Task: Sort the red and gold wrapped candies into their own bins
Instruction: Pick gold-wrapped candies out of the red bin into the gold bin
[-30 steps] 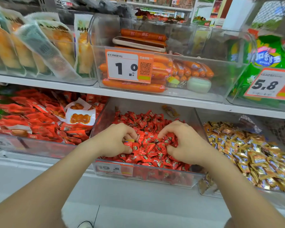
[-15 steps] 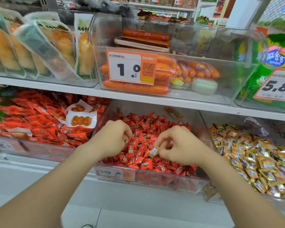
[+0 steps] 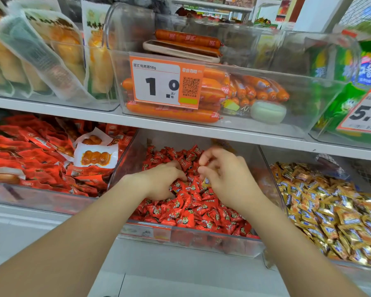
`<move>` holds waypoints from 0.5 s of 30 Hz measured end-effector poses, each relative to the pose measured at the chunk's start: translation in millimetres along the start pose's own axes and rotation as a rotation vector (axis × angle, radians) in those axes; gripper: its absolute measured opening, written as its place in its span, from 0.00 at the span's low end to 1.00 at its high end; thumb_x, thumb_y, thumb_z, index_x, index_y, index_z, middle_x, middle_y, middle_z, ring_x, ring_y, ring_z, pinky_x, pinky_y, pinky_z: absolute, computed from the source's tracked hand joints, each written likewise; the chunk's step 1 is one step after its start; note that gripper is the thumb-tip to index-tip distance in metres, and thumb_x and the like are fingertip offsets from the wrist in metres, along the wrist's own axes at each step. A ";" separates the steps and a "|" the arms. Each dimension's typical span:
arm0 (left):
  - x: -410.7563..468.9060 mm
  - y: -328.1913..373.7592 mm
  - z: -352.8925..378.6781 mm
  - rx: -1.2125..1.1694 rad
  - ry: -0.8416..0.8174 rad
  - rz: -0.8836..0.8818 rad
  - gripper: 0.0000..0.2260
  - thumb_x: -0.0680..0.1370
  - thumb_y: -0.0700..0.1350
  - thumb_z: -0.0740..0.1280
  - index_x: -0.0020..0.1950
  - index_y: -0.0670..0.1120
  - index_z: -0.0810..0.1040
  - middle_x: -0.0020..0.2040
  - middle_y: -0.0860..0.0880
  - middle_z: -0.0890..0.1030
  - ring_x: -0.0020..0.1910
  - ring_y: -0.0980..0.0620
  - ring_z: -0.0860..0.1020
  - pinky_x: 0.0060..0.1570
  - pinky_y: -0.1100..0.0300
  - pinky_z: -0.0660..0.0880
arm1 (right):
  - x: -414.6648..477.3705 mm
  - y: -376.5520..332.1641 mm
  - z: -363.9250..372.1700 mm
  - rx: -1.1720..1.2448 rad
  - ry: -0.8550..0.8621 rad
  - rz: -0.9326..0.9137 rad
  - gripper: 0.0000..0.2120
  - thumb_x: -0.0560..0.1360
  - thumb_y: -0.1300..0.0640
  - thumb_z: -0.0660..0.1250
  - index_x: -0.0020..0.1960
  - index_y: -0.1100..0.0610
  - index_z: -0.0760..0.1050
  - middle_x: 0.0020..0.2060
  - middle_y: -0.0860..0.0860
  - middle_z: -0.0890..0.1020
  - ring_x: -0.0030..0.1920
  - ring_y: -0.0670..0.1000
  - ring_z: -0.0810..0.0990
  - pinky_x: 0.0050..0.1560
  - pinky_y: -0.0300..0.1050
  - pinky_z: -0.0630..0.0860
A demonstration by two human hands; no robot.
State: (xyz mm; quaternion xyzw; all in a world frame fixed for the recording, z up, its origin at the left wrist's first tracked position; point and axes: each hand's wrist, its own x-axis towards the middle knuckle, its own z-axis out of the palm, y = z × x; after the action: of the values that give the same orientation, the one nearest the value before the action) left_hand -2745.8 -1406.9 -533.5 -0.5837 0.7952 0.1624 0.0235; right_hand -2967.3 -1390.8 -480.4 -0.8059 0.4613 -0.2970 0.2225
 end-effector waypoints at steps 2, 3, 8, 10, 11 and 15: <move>1.8 1.7 0.3 0.035 0.029 0.016 0.29 0.76 0.45 0.77 0.76 0.54 0.74 0.74 0.50 0.67 0.71 0.45 0.70 0.72 0.48 0.70 | 2.5 -3.2 9.4 -0.047 -0.110 -0.024 0.18 0.80 0.68 0.61 0.53 0.45 0.77 0.40 0.46 0.80 0.40 0.46 0.79 0.38 0.40 0.73; 2.4 2.6 1.5 0.043 0.047 0.021 0.27 0.76 0.45 0.76 0.75 0.53 0.74 0.73 0.49 0.67 0.70 0.45 0.71 0.71 0.47 0.71 | 2.6 -5.8 15.7 -0.093 -0.194 -0.036 0.21 0.79 0.70 0.59 0.57 0.45 0.77 0.43 0.45 0.77 0.43 0.46 0.77 0.40 0.39 0.71; 1.7 3.5 3.8 0.029 0.127 0.025 0.11 0.80 0.45 0.71 0.62 0.49 0.79 0.59 0.49 0.73 0.57 0.46 0.77 0.55 0.49 0.76 | 4.3 -2.3 26.8 -0.165 -0.367 -0.140 0.09 0.79 0.46 0.71 0.57 0.46 0.80 0.47 0.42 0.81 0.49 0.43 0.79 0.53 0.45 0.76; 0.1 0.4 0.5 0.001 0.132 0.007 0.05 0.81 0.47 0.70 0.56 0.48 0.82 0.51 0.52 0.73 0.53 0.49 0.76 0.49 0.54 0.72 | 4.7 5.5 16.9 -0.221 -0.457 -0.107 0.07 0.76 0.44 0.75 0.50 0.47 0.85 0.44 0.41 0.86 0.48 0.40 0.82 0.55 0.45 0.79; -1.7 -0.7 -1.1 -0.023 0.137 -0.008 0.03 0.82 0.46 0.69 0.53 0.48 0.82 0.48 0.54 0.75 0.50 0.50 0.76 0.47 0.55 0.70 | 3.4 6.9 11.2 -0.247 -0.506 -0.080 0.05 0.75 0.46 0.76 0.47 0.47 0.87 0.42 0.41 0.87 0.46 0.39 0.82 0.54 0.45 0.80; -6.8 -5.2 -5.9 -0.081 0.220 -0.064 0.07 0.83 0.46 0.65 0.47 0.51 0.81 0.43 0.54 0.82 0.44 0.52 0.80 0.48 0.49 0.79 | -0.4 13.1 -7.4 -0.406 -0.550 0.041 0.06 0.70 0.61 0.72 0.39 0.52 0.86 0.35 0.43 0.86 0.39 0.41 0.84 0.48 0.46 0.85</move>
State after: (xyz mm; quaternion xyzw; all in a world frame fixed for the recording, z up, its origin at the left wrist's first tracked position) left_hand -2738.0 -1403.7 -527.6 -0.6236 0.7667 0.1283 -0.0825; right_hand -2980.6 -1397.3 -483.5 -0.8744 0.4497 0.0339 0.1793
